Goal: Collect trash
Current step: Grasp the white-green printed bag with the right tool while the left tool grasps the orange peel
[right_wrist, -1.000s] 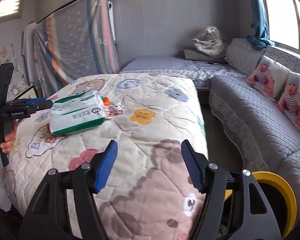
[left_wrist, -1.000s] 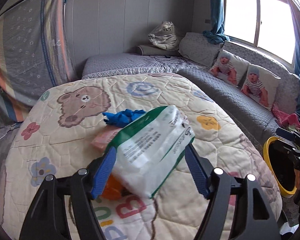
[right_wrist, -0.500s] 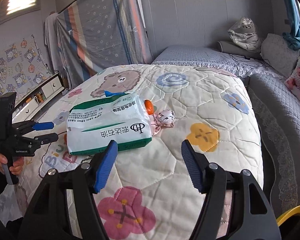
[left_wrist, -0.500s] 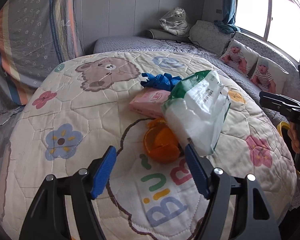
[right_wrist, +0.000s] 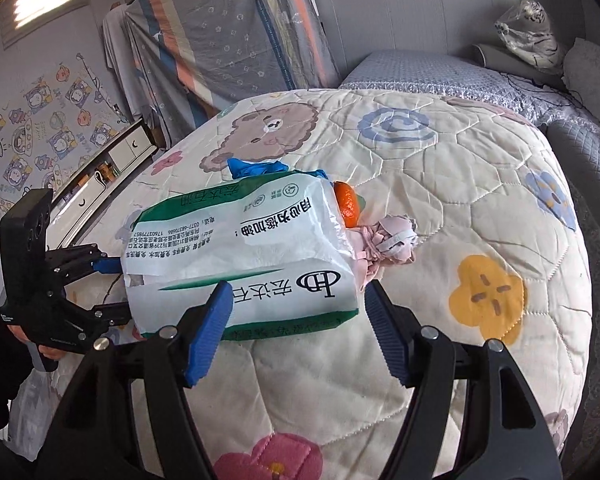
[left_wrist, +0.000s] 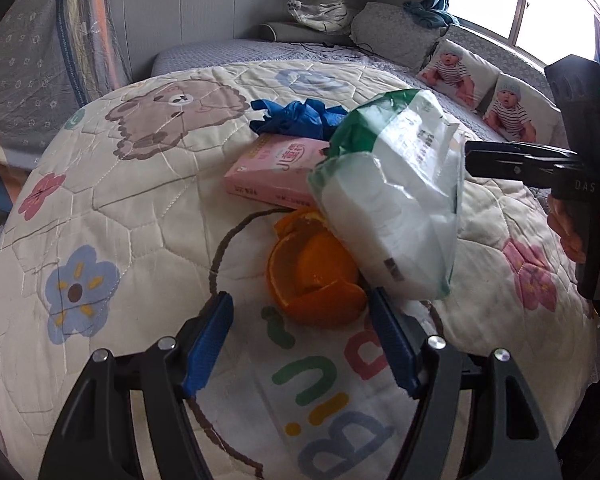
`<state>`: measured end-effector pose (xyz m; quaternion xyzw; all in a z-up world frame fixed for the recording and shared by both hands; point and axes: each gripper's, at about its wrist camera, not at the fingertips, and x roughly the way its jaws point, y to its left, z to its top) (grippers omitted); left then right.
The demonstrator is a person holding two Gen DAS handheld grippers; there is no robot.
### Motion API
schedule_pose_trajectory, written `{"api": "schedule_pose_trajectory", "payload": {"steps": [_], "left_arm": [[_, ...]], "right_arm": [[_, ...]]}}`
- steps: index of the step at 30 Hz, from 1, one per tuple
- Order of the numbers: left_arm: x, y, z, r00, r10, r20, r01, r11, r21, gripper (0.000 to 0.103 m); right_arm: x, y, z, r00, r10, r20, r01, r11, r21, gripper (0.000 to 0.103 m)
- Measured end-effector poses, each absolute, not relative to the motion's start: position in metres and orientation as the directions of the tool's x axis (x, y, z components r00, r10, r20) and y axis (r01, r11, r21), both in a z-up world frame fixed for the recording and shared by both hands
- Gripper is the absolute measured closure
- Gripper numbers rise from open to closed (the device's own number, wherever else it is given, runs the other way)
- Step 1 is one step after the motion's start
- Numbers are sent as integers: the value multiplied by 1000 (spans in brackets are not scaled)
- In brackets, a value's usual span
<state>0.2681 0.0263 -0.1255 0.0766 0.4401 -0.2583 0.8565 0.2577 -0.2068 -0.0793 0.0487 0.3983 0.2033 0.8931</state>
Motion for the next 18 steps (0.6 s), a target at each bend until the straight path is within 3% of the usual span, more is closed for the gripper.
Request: {"api": "schedule_pose_trajectory", "payload": {"steps": [5, 18], "left_arm": [[281, 22, -130, 463, -375, -803, 521, 848, -96, 42], [303, 12, -132, 459, -352, -816, 521, 851, -74, 65]], "right_arm": [[278, -203, -87, 564, 415, -714, -320, 907, 274, 43], [303, -211, -97, 528, 416, -740, -287, 908, 305, 82]]}}
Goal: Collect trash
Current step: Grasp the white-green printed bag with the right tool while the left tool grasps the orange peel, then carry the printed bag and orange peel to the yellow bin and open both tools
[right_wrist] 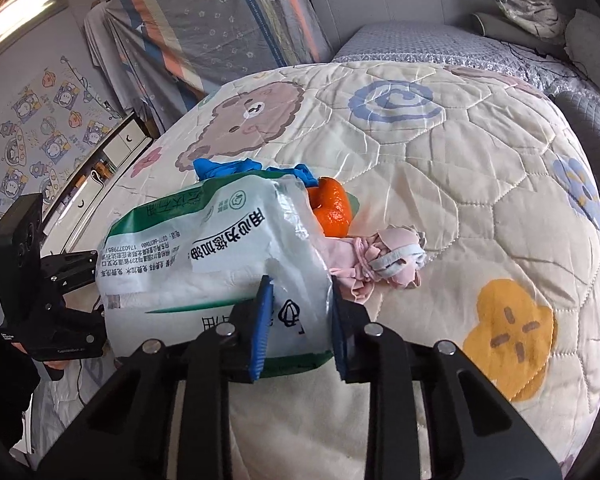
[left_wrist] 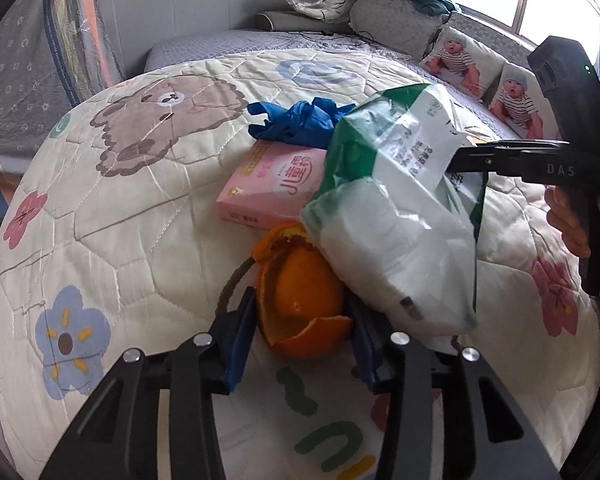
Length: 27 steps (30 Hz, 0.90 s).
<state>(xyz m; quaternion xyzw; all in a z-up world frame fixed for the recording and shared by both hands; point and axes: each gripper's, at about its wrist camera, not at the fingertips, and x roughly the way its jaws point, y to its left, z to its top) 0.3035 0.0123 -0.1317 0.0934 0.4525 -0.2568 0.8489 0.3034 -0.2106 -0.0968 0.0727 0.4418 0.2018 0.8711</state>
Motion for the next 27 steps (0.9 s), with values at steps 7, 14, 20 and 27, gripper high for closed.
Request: {"api": "schedule_pose_trajectory", "payload": {"steps": [7, 14, 20, 27], "left_arm": [[302, 16, -126, 463, -355, -812, 513, 854, -80, 71], [294, 30, -113, 491, -355, -796, 477, 874, -96, 73], [285, 46, -102, 521, -357, -775, 435, 893, -118, 73], [269, 60, -88, 560, -347, -752, 396, 910, -125, 73]], "right_arm": [[292, -218, -78, 591, 429, -683, -297, 903, 310, 91], [276, -239, -46, 672, 390, -630, -275, 921, 277, 92], [260, -260, -29, 725, 332, -604, -227, 943, 245, 93], [235, -281, -12, 769, 281, -574, -193, 958, 211, 93]]}}
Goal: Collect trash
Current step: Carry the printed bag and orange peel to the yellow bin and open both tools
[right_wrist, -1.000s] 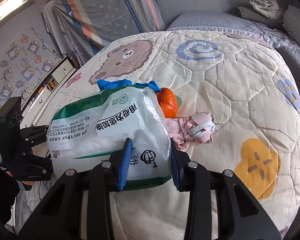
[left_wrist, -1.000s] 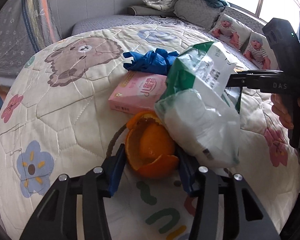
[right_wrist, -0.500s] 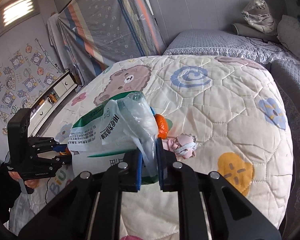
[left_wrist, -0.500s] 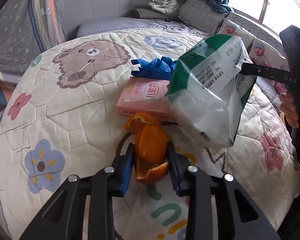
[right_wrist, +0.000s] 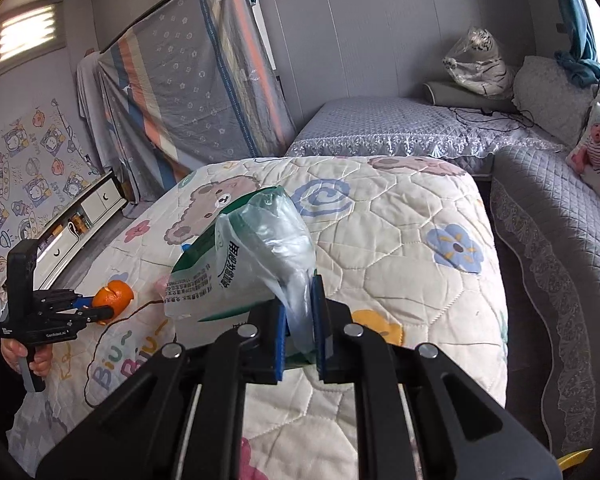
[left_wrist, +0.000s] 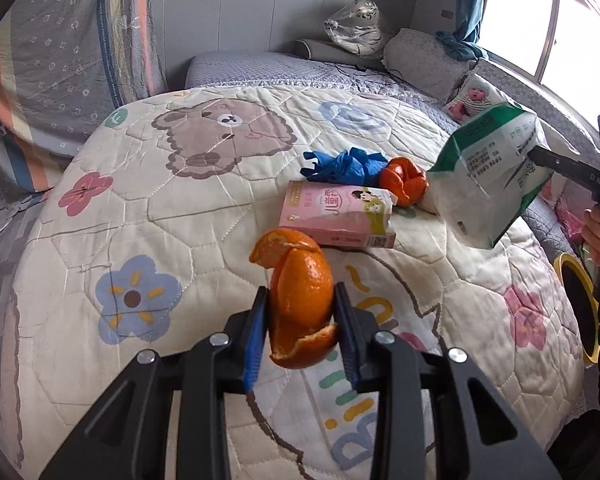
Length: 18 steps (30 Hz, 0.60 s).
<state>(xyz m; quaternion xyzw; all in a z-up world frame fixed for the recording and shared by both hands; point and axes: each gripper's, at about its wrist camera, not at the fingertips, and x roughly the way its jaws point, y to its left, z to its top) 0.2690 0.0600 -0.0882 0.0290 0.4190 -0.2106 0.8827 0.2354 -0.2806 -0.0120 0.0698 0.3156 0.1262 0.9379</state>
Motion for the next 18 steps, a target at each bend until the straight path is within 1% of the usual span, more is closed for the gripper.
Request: {"api": "schedule_pose_trajectory", "payload": {"steps": [9, 18], "left_arm": [[255, 68, -68, 603, -339, -722, 363, 923, -130, 73], [242, 50, -52, 623, -354, -698, 390, 914, -115, 73]], "right_arm": [[197, -309, 6, 818, 225, -530, -140, 971, 196, 93], [162, -336, 17, 848, 156, -507, -76, 982, 175, 93]]}}
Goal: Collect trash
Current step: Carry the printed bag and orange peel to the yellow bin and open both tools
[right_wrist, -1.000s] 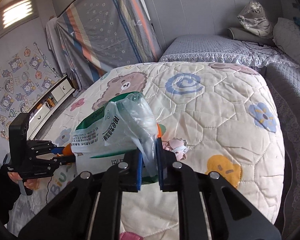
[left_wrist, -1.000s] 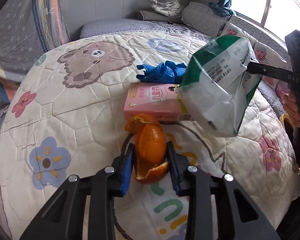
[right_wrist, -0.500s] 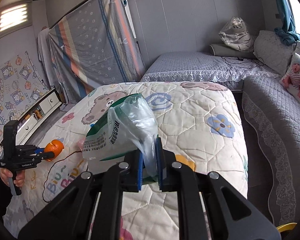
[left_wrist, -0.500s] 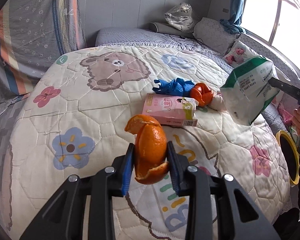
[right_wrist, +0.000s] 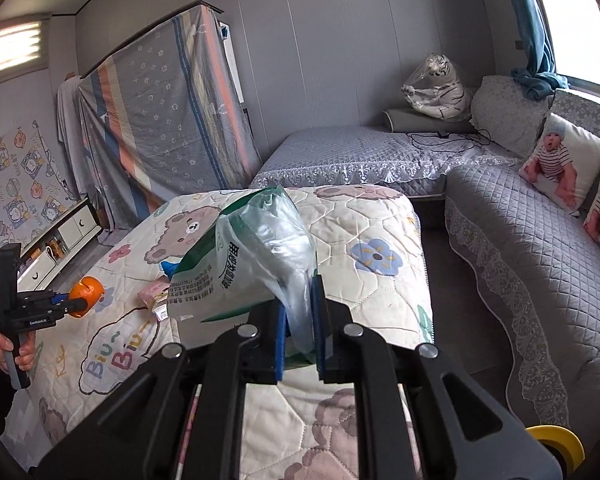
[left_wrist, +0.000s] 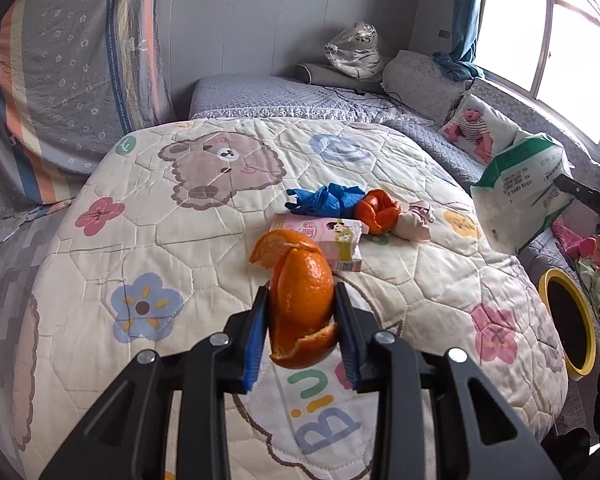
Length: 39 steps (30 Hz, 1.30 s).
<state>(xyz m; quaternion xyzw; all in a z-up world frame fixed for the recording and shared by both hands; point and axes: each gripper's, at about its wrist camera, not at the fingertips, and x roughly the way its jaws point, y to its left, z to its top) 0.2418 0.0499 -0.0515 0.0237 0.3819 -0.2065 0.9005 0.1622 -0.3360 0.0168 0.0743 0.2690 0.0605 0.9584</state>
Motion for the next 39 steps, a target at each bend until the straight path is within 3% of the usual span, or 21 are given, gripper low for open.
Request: {"api": "schedule_pose_trajectory", "payload": {"steps": [11, 39], "left_arm": [[229, 4, -37, 634, -369, -680, 438, 896, -78, 73], [149, -264, -36, 331, -666, -669, 841, 529, -110, 73]], "right_arm": [[115, -366, 18, 868, 76, -492, 4, 987, 158, 93], [-41, -462, -18, 802, -286, -524, 376, 924, 71, 93]]}}
